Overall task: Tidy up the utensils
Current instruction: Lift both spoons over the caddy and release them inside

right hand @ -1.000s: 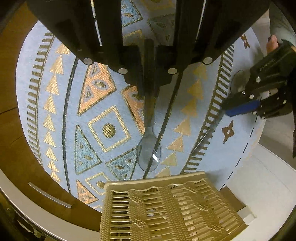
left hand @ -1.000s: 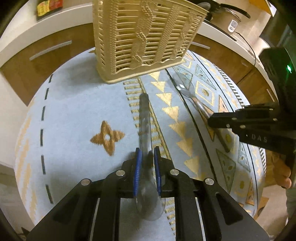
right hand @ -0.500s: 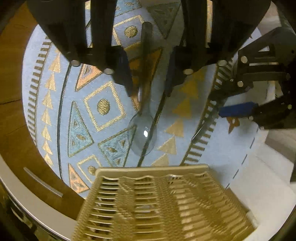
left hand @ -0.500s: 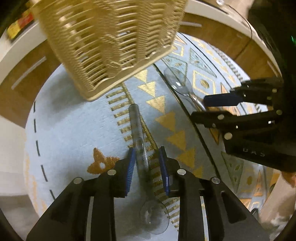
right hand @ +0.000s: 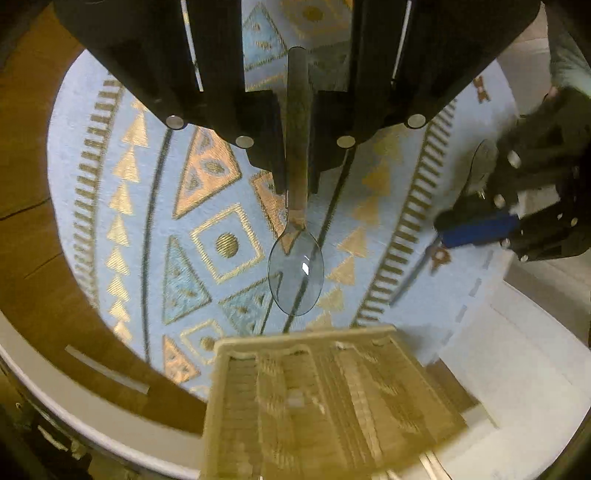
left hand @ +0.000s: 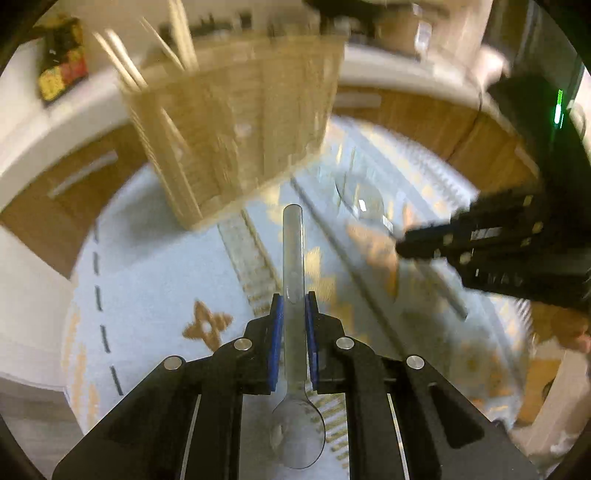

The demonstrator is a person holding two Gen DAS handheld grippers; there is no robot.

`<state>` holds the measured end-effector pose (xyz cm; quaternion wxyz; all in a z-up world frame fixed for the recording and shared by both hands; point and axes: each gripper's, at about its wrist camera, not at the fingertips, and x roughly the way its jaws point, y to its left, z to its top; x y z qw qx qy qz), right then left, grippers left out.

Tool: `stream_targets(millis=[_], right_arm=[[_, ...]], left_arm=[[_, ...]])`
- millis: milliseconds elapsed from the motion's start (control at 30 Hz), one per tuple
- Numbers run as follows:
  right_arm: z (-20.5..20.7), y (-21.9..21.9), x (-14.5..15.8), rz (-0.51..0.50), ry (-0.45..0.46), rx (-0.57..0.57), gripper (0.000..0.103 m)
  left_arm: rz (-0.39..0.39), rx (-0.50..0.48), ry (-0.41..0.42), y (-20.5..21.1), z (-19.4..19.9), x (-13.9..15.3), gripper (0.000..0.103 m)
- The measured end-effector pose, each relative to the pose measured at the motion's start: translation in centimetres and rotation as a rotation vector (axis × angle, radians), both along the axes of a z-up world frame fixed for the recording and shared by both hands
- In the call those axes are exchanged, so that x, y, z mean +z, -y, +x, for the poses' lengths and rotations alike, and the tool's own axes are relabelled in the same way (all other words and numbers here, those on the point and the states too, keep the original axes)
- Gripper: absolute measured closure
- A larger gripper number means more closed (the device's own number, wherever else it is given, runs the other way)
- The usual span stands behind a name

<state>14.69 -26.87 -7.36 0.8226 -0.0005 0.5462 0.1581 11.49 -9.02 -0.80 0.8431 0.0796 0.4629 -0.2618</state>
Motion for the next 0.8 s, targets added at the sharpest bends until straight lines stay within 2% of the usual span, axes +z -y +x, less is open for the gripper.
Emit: stream_targets(millis=[100,200,300,433,567,733,800], right_arm=[[-1.3,1.3,3.0,0.043,0.069,0.006,0.093],[-2.5,2.4,6.8,0.085,0.177,0.019,0.093],[-3.1,2.2,11.0,0.137,0.293,0.015,0.093],[-2.7,1.3,15.1,0.171,0.456,-0.008,0.093],[-1.1,1.5,17.4,0.239,0.571,-0.028,0.093],[1.2,1.6,18.6,0.291,0.706,-0.059,0.093],[2.2,1.5,18.8,0.293,0.746,-0.074,0.093]], left_arm=[[-0.113,0.021,0.167,-1.2,-1.7,4.7,0.093],[-0.220,0.044,0.291,-2.3,-2.9,9.0,0.093],[-0.293,0.083,0.407,-2.7,-3.5,12.4,0.093],[-0.367,0.142,0.533,-2.4,-2.8,15.2,0.093],[-0.441,0.171,0.604,-2.6,-1.5,16.5,0.093],[-0.470,0.231,0.676,-3.1,1.4,15.8,0.093],[-0.497,0.244,0.680,-3.5,2.7,15.1,0.093]])
